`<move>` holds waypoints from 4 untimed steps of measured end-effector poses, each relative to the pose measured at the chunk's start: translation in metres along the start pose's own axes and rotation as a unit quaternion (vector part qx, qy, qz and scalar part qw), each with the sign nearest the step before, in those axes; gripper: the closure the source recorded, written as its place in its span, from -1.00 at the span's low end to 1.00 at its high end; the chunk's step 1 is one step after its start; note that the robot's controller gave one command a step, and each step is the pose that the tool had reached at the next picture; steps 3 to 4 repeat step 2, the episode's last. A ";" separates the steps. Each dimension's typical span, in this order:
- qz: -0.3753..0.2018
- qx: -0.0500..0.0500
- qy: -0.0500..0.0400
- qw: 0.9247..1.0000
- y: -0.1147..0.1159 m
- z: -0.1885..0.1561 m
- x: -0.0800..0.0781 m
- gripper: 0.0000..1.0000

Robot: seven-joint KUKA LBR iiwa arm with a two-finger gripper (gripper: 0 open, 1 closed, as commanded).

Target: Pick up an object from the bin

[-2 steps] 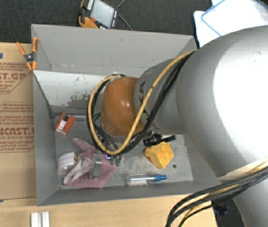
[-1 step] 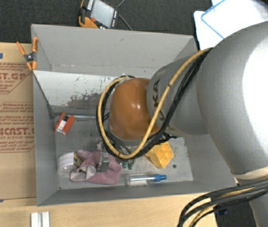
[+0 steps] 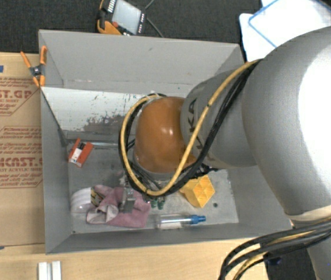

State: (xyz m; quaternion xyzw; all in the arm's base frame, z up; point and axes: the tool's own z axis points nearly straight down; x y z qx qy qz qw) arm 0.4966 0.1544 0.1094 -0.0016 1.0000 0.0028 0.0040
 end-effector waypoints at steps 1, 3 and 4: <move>0.003 0.000 -0.001 1.000 -0.010 -0.004 -0.006 1.00; -0.006 0.000 0.002 1.000 -0.018 -0.083 -0.005 1.00; -0.006 0.000 0.002 1.000 -0.018 -0.083 -0.005 1.00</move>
Offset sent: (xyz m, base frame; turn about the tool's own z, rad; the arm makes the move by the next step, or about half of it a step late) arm 0.0049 -0.0313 0.1923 -0.0334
